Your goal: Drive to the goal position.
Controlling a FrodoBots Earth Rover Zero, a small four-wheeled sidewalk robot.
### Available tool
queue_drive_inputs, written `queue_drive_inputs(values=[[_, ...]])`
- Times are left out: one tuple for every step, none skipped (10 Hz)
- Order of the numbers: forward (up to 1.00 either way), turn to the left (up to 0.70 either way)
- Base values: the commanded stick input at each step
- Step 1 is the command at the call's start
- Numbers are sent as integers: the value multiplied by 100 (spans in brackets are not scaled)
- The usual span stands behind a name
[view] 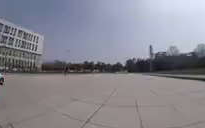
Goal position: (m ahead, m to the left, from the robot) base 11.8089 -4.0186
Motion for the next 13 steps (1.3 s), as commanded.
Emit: queue_drive_inputs(values=[[100,0],[100,0],[100,0],[100,0],[100,0],[100,0],[100,0],[100,0],[100,0],[100,0],[100,0],[100,0],[100,0]])
